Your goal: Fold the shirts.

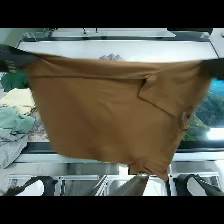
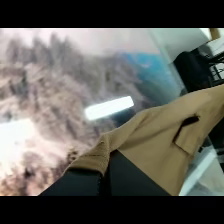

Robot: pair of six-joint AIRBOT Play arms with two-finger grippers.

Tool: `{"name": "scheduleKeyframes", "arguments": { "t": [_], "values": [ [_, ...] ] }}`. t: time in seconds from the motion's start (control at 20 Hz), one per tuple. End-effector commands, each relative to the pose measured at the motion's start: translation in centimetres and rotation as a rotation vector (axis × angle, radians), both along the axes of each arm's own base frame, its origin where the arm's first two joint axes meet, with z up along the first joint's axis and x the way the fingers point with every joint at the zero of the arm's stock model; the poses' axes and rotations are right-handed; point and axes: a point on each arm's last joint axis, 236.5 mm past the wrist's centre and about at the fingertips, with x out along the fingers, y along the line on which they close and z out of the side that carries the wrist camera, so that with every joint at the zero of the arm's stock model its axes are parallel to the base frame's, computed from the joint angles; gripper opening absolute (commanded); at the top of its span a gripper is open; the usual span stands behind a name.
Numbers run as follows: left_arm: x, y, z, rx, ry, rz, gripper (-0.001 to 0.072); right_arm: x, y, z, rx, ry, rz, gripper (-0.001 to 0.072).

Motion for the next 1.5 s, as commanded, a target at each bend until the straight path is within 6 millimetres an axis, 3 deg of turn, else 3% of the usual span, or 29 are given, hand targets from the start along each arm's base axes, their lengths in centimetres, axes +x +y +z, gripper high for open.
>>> {"name": "scheduleKeyframes", "arguments": {
  "t": [0.0,0.05,0.1,0.15,0.25,0.35,0.45,0.5,0.65,0.75,0.8,0.85,0.9,0.95,1.15,1.25,1.35,1.45],
  "values": [
    [5.4,0.5,-11.8,0.023,0.17,-0.002,0.0014,6.5,1.0,-12.8,0.087,0.169,-0.017,0.009],
    [6.0,0.7,-13.9,0.005,0.216,-0.027,0.0036,8.1,1.5,-14.0,0.143,0.188,-0.011,0.022],
    [6.4,0.8,-15.2,-0.01,0.246,-0.05,0.0281,9.3,1.9,-14.7,0.174,0.195,0.014,0.0305],
    [6.8,1.2,-16.0,-0.022,0.264,-0.071,0.0342,10.1,2.2,-14.6,0.18,0.188,0.049,0.0305],
    [6.7,2.2,-15.7,-0.044,0.276,-0.126,0.0342,10.5,1.6,-12.2,0.191,0.137,0.096,0.0305],
    [6.1,4.1,-13.9,-0.063,0.289,-0.147,0.0342,9.0,-0.2,-8.5,0.227,0.101,0.124,0.0299],
    [4.0,5.9,-12.3,-0.083,0.34,-0.18,0.0342,5.8,-1.6,-7.9,0.168,0.166,0.17,0.0254],
    [2.1,7.2,-13.0,-0.05,0.426,-0.182,0.0342,3.2,-2.3,-9.2,0.102,0.268,0.185,0.0205],
    [-4.7,10.6,-17.6,0.138,0.688,-0.088,0.0342,-6.1,-4.0,-14.3,-0.035,0.596,0.136,0.0158],
    [-10.1,11.1,-21.0,0.228,0.813,-0.053,0.0343,-12.1,-3.6,-17.2,-0.04,0.751,0.038,0.0188],
    [-12.6,11.2,-22.6,0.266,0.873,-0.045,0.0393,-14.0,-2.8,-18.3,-0.02,0.781,-0.008,0.0371],
    [-15.0,11.5,-24.4,0.316,0.927,-0.037,0.0527,-15.6,-2.1,-19.5,0.01,0.801,-0.063,0.0587],
    [-16.9,11.6,-25.8,0.344,0.977,-0.028,0.0672,-16.9,-1.5,-20.7,0.026,0.811,-0.102,0.0641],
    [-18.4,11.3,-26.8,0.349,1.014,-0.033,0.0701,-18.0,-1.1,-21.7,0.048,0.828,-0.137,0.0639],
    [-21.7,9.8,-29.6,0.333,1.115,-0.075,0.07,-21.0,-0.2,-23.9,0.094,0.882,-0.183,0.0636],
    [-21.7,9.1,-30.8,0.296,1.137,-0.076,0.07,-21.3,0.0,-24.2,0.098,0.892,-0.18,0.0636],
    [-20.9,6.9,-31.0,0.208,1.122,-0.118,0.0692,-21.5,-0.2,-24.3,0.09,0.895,-0.183,0.0634],
    [-20.3,5.0,-31.1,0.154,1.088,-0.187,0.0458,-22.0,-0.9,-24.7,0.069,0.913,-0.196,0.0435]
  ]
}}
